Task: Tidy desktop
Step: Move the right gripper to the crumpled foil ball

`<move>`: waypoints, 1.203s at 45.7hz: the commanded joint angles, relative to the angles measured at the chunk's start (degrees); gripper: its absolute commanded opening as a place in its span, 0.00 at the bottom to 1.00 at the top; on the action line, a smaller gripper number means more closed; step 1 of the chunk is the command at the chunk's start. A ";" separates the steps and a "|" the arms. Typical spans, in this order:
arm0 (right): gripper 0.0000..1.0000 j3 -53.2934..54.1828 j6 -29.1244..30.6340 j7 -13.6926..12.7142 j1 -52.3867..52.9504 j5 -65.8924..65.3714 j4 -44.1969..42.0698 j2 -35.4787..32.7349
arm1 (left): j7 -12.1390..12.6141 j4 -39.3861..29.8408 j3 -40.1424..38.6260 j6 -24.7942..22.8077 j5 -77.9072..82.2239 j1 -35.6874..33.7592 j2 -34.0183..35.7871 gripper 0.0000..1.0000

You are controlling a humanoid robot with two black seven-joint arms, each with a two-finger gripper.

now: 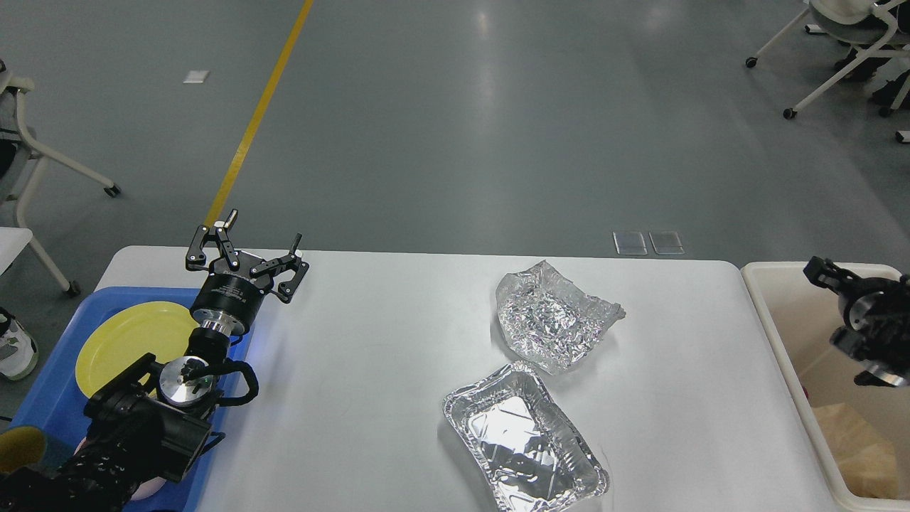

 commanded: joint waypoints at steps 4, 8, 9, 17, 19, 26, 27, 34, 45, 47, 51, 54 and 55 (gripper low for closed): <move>1.00 2.54 9.42 7.06 25.51 -5.53 27.77 -1.42 | 0.00 0.04 0.00 0.00 0.00 0.00 -0.03 1.00; 1.00 4.29 10.04 7.86 33.87 -11.15 38.32 0.07 | 0.00 0.04 0.00 0.00 0.00 0.08 -0.03 1.00; 1.00 4.99 10.04 7.86 35.45 -12.47 40.61 0.42 | 0.00 0.04 0.00 0.00 0.00 0.00 0.06 1.00; 1.00 6.49 9.95 7.94 45.57 -18.20 61.44 3.32 | 0.00 0.04 0.00 0.00 0.00 0.00 -0.03 1.00; 1.00 6.67 9.95 7.94 47.07 -18.20 65.66 4.46 | 0.00 -0.05 0.00 0.00 0.00 0.08 -0.03 1.00; 1.00 10.45 8.73 7.94 44.97 -18.20 66.92 5.52 | 0.00 -0.05 0.00 0.00 0.00 0.08 -0.03 1.00; 1.00 10.88 8.29 7.77 43.14 -18.20 65.34 5.52 | 0.00 -0.05 0.00 0.00 0.00 0.08 -0.03 1.00; 1.00 11.15 6.35 7.42 33.20 -17.50 53.31 6.66 | 0.00 -0.05 0.00 0.00 0.00 0.08 -0.03 1.00; 1.00 13.88 6.26 7.06 19.48 -15.56 37.65 10.00 | 0.00 -0.05 0.00 0.00 0.00 0.08 -0.03 1.00; 1.00 13.88 6.26 7.06 17.90 -15.04 36.24 10.53 | 0.00 -0.05 0.00 0.00 0.00 0.08 -0.03 1.00; 1.00 13.97 6.26 7.06 14.47 -13.90 32.47 12.63 | 0.00 -0.05 0.00 0.00 0.00 0.08 -0.03 1.00; 1.00 14.49 6.17 7.06 12.27 -12.14 29.74 14.04 | 0.00 -0.05 0.00 0.00 0.00 0.08 -0.03 1.00; 1.00 14.84 6.26 7.06 11.66 -11.35 28.86 14.39 | 0.00 -0.05 0.00 0.00 0.00 0.08 -0.03 1.00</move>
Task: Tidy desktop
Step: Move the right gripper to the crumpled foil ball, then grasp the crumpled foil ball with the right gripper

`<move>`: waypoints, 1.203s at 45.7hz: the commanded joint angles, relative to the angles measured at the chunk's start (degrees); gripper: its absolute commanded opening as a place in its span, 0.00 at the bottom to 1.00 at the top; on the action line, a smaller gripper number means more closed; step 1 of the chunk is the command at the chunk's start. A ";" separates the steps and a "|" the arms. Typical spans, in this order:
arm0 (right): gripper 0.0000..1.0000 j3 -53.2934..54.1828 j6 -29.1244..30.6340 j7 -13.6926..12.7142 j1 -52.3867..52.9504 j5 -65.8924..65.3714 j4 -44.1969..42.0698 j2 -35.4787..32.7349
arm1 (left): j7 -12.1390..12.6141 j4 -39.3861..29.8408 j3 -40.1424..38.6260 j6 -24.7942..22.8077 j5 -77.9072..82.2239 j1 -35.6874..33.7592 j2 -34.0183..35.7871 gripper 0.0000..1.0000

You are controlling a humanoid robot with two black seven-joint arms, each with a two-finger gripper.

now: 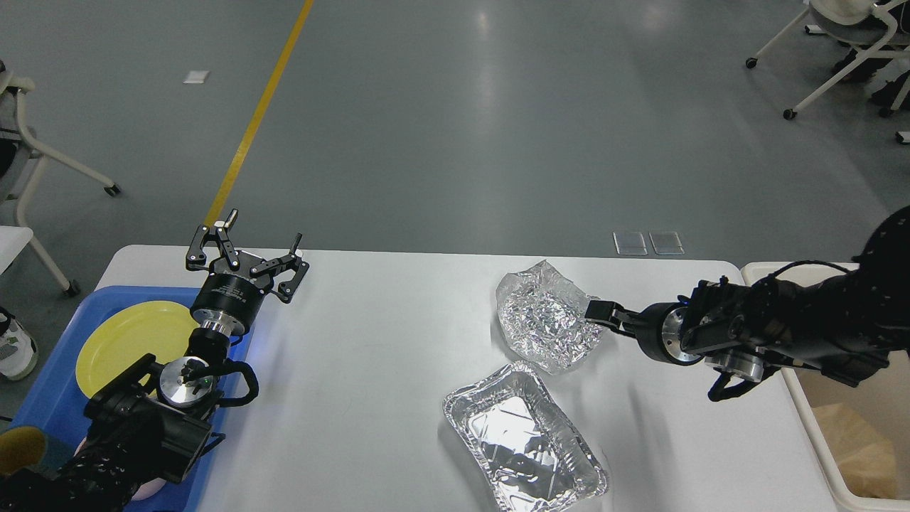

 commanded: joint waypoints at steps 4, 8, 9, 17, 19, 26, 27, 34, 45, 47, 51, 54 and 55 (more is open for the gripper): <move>1.00 2.11 0.00 0.00 -6.44 4.85 -7.25 3.74 | 0.00 0.01 0.00 0.00 0.00 0.00 0.01 1.00; 1.00 2.20 -0.09 0.00 -8.03 5.11 -9.10 4.71 | 0.00 0.01 0.00 0.00 0.00 0.00 0.01 1.00; 1.00 2.12 -0.09 0.00 -8.73 5.03 -9.71 4.88 | 0.00 0.01 0.00 0.00 0.00 0.00 0.01 1.00; 0.92 2.56 -4.04 -0.09 -12.07 5.20 -12.71 6.20 | 0.00 0.01 0.00 0.00 0.00 0.00 0.01 1.00; 0.82 2.56 -5.10 -0.09 -12.60 5.20 -12.88 6.81 | 0.00 0.01 0.00 0.00 0.00 0.00 0.01 1.00; 0.31 2.20 -5.89 -0.35 -12.87 5.29 -12.88 7.61 | 0.00 0.01 0.00 0.00 0.00 0.00 0.01 1.00; 0.01 2.29 -5.98 -0.44 -12.87 5.38 -12.88 7.52 | 0.00 0.01 0.00 0.00 0.00 0.00 0.01 1.00; 0.00 2.47 -7.12 -4.13 -12.87 5.38 -13.06 7.70 | 0.00 0.01 0.00 0.00 0.00 0.00 0.01 1.00; 0.00 2.56 -7.21 -4.22 -12.69 5.11 -12.71 7.78 | 0.00 0.01 0.00 0.00 0.00 0.00 0.01 1.00; 0.00 2.56 -7.21 -4.13 -12.60 5.03 -12.71 7.78 | 0.00 0.01 0.00 0.00 0.00 -0.09 0.01 1.00; 0.00 2.56 -7.21 -4.22 -11.99 5.03 -12.45 7.61 | 0.00 0.01 0.00 0.00 0.00 0.00 0.01 1.00; 0.00 2.56 -7.21 -4.13 -11.29 4.94 -11.66 6.91 | 0.00 0.01 0.00 0.00 0.00 0.00 0.01 1.00; 0.00 2.47 -7.21 -4.13 -11.02 4.94 -11.48 6.38 | 0.00 0.01 0.00 0.00 0.00 0.00 0.01 1.00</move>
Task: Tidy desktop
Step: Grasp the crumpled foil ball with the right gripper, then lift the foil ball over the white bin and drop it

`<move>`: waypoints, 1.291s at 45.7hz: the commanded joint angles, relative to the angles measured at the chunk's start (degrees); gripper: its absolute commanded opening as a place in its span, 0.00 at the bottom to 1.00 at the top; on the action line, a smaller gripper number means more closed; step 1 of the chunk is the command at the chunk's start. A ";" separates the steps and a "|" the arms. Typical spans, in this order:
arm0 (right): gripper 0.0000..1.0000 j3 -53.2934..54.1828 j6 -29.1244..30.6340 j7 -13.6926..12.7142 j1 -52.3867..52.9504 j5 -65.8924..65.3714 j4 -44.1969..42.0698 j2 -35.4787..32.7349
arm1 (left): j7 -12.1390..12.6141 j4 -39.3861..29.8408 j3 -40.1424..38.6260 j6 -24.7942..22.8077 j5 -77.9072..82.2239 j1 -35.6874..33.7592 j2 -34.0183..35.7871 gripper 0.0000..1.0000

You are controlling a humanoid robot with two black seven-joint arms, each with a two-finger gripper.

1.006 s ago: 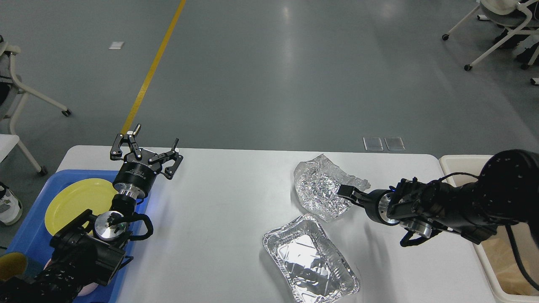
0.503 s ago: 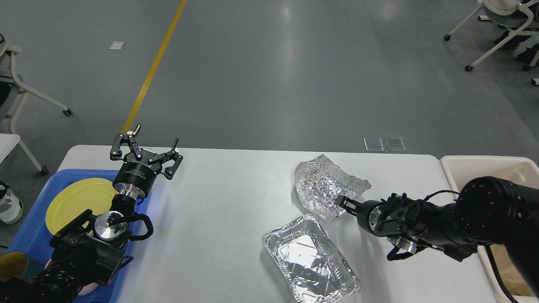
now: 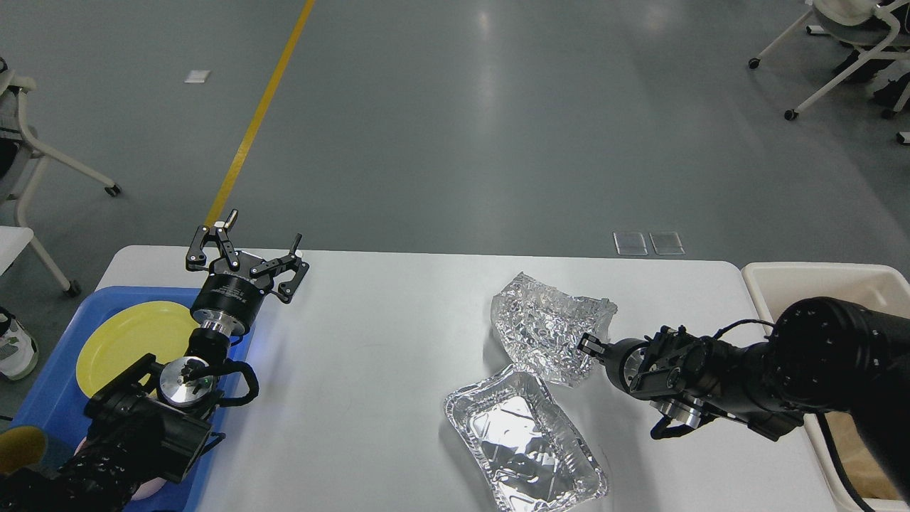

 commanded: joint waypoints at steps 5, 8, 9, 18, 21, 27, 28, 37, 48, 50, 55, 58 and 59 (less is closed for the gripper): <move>0.00 -0.01 0.35 0.08 4.39 -0.16 3.97 -5.10 | 0.00 0.01 0.00 0.01 0.00 0.01 0.00 1.00; 0.00 -0.01 0.61 0.25 7.82 -0.16 7.39 -7.47 | 0.00 0.01 0.00 0.01 0.00 0.01 0.00 1.00; 0.00 -0.01 0.79 0.43 9.39 -0.25 8.97 -8.44 | 0.00 0.01 0.00 0.01 0.00 0.01 0.00 1.00; 0.00 -0.62 7.01 4.38 30.74 -3.76 27.95 -18.99 | 0.00 0.01 0.00 0.01 0.00 0.01 0.00 1.00; 0.00 -0.88 11.41 5.26 39.35 -5.34 34.28 -21.10 | 0.00 0.01 0.00 0.01 0.00 0.01 0.00 1.00; 0.00 -3.43 16.25 5.44 53.86 -7.63 46.67 -20.67 | 0.00 0.01 0.00 0.01 0.00 0.01 0.00 1.00; 0.00 -3.52 16.87 5.44 57.10 -8.76 49.65 -19.19 | 0.00 0.01 0.00 0.01 0.00 0.01 0.00 1.00; 0.00 -9.22 15.82 4.82 53.46 -9.92 44.51 -18.47 | 0.00 0.01 0.00 0.01 0.00 0.01 0.00 1.00; 0.00 -16.53 9.67 4.74 27.37 -12.29 18.69 -26.37 | 0.00 0.01 0.00 0.01 0.00 0.01 0.00 1.00; 0.00 -16.53 9.31 4.74 21.31 -12.03 12.27 -27.52 | 0.00 0.01 0.00 0.01 0.00 0.01 0.00 1.00; 0.00 -16.71 8.70 4.03 6.71 -10.01 -1.71 -28.31 | 0.00 0.01 0.00 0.01 0.00 0.01 0.00 1.00; 0.00 -16.53 8.70 2.37 -0.94 -5.72 -8.83 -28.31 | 0.00 0.01 0.00 0.01 0.00 0.01 0.00 1.00; 0.00 -16.53 8.70 1.32 -3.22 -3.70 -11.03 -28.31 | 0.00 0.01 0.00 0.01 0.00 0.01 0.00 1.00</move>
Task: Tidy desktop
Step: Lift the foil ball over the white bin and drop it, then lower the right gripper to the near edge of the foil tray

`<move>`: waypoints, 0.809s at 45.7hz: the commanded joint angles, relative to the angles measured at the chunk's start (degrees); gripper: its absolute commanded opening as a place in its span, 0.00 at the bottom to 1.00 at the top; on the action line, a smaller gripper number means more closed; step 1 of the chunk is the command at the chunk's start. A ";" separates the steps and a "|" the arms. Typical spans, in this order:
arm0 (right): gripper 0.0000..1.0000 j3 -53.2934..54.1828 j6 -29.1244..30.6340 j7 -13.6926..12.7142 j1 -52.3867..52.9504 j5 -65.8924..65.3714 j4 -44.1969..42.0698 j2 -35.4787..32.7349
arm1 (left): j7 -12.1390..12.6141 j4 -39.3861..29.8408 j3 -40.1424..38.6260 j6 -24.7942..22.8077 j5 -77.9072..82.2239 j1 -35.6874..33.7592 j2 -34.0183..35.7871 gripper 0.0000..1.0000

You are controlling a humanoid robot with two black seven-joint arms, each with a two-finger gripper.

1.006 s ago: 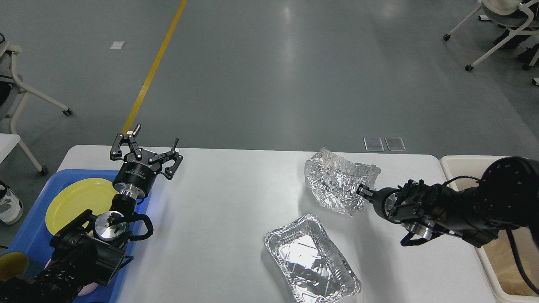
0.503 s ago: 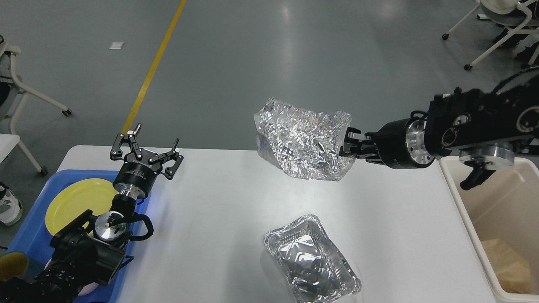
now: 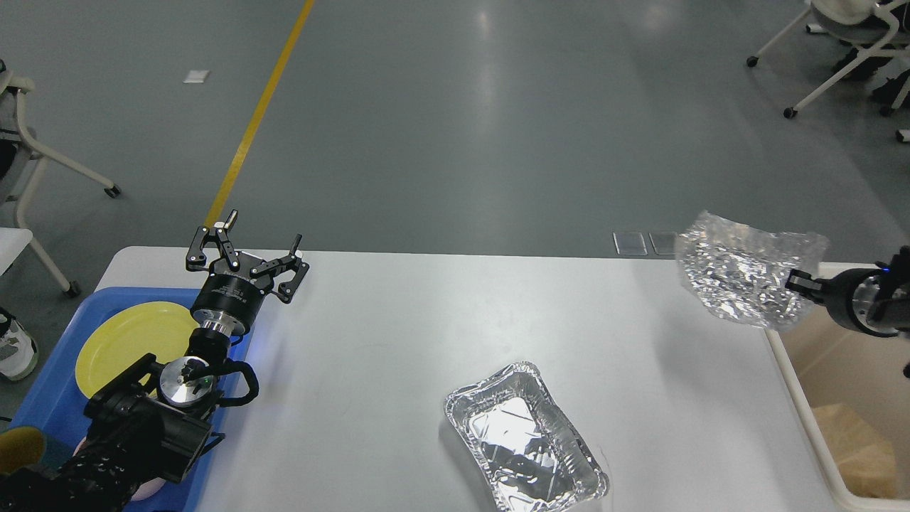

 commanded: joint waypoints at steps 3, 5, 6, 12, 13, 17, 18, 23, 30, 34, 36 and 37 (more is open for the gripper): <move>0.00 0.20 -0.26 -6.71 -19.18 13.30 -18.84 -0.23 | 0.00 -0.01 0.00 0.00 0.00 0.00 0.00 1.00; 0.00 0.38 -0.08 -9.70 -23.13 16.91 -24.46 -0.23 | 0.00 -0.01 0.00 0.00 0.00 0.00 0.00 1.00; 0.00 0.64 -0.08 -11.28 -25.24 17.97 -27.36 -0.14 | 0.00 -0.01 0.00 0.00 0.00 0.00 0.00 1.00; 0.00 1.78 0.79 -16.39 -35.36 21.68 -40.56 1.17 | 0.00 -0.01 0.00 0.00 0.00 0.00 0.00 1.00; 0.00 2.31 0.88 -16.65 -36.07 21.68 -41.62 1.53 | 0.00 -0.01 0.00 0.00 0.00 0.00 0.00 1.00; 0.00 4.77 0.88 -17.01 -36.60 21.68 -42.68 1.97 | 0.00 -0.01 0.00 0.00 0.00 0.00 0.00 1.00; 0.00 5.21 0.88 -17.01 -36.60 21.59 -42.85 2.06 | 0.00 -0.01 0.00 0.00 0.00 0.00 0.00 1.00; 0.31 6.09 0.88 -17.01 -36.51 21.41 -43.21 2.49 | 0.00 -0.01 0.00 0.00 0.00 0.00 0.00 1.00; 1.00 6.27 0.80 -16.65 -35.90 20.62 -43.03 3.02 | 0.00 -0.01 0.00 0.00 0.00 0.00 0.00 1.00; 1.00 6.62 0.71 -16.74 -33.97 20.62 -42.07 3.72 | 0.00 -0.01 0.00 0.00 0.00 0.00 0.00 1.00; 1.00 6.88 0.80 -16.57 -32.04 20.62 -41.54 4.51 | 0.00 -0.01 0.00 0.00 0.00 0.00 0.00 1.00; 1.00 7.06 0.88 -16.48 -30.64 20.62 -40.84 4.69 | 0.00 -0.01 0.00 0.00 0.00 0.00 0.09 1.00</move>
